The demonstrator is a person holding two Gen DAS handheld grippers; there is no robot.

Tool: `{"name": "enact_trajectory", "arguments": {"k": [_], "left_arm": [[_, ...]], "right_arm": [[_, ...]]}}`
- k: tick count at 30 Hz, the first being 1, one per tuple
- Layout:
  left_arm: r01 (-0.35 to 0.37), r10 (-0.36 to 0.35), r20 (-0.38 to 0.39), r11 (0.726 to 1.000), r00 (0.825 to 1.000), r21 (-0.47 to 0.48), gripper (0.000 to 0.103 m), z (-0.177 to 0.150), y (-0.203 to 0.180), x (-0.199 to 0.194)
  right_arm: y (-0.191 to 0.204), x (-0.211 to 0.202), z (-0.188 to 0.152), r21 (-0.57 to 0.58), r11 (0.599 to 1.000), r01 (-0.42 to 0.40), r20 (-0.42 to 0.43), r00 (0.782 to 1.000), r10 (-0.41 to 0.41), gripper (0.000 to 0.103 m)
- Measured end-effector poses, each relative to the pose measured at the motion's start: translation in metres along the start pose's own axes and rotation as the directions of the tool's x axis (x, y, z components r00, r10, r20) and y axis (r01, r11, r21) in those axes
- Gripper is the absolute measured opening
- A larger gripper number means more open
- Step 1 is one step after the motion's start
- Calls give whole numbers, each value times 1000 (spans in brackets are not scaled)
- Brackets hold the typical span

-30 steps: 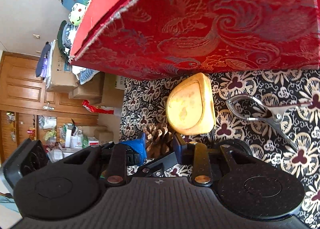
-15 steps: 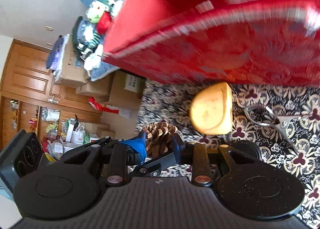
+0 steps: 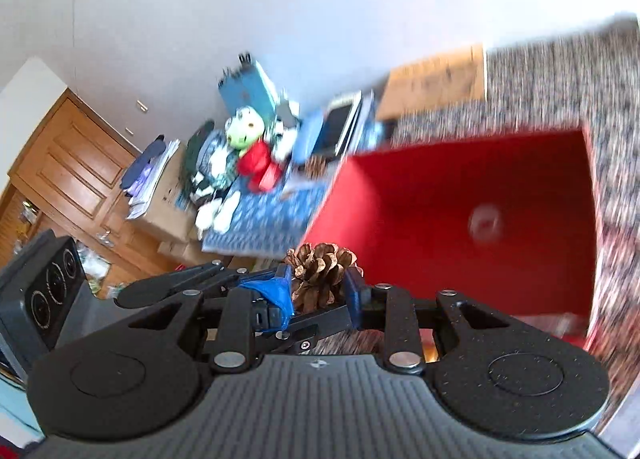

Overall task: Organize rigid objects
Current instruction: 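Lower the pine cone into the red box and open the right gripper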

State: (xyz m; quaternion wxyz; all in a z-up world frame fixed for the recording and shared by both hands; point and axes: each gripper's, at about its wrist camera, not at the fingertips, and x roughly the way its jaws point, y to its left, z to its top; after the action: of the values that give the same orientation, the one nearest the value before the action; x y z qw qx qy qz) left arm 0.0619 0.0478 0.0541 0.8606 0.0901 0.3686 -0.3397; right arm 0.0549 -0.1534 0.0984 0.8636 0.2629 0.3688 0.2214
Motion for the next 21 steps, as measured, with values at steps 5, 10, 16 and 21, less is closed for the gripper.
{"name": "enact_trajectory", "arguments": {"k": [5,10,16,21], "left_arm": [[-26,23,59,998,998,63,47,43,-2,14],[-37,35,35,998,999,41,47,73,13,47],[-65,65,-71,998,995,-8,47,77,37,99],[-106,95,-174,993,980,-50,47,66,54,140]], "right_arm": [[0,17,38,-101,992,70,11,998,-69,11],[-15,49,61,-139,985,99,-35,994,-105,11],[-44,99,67,-154,981,118,-132,982,-139,11],[-73,128,68,-87,993,84,-194,976,-100,11]]}}
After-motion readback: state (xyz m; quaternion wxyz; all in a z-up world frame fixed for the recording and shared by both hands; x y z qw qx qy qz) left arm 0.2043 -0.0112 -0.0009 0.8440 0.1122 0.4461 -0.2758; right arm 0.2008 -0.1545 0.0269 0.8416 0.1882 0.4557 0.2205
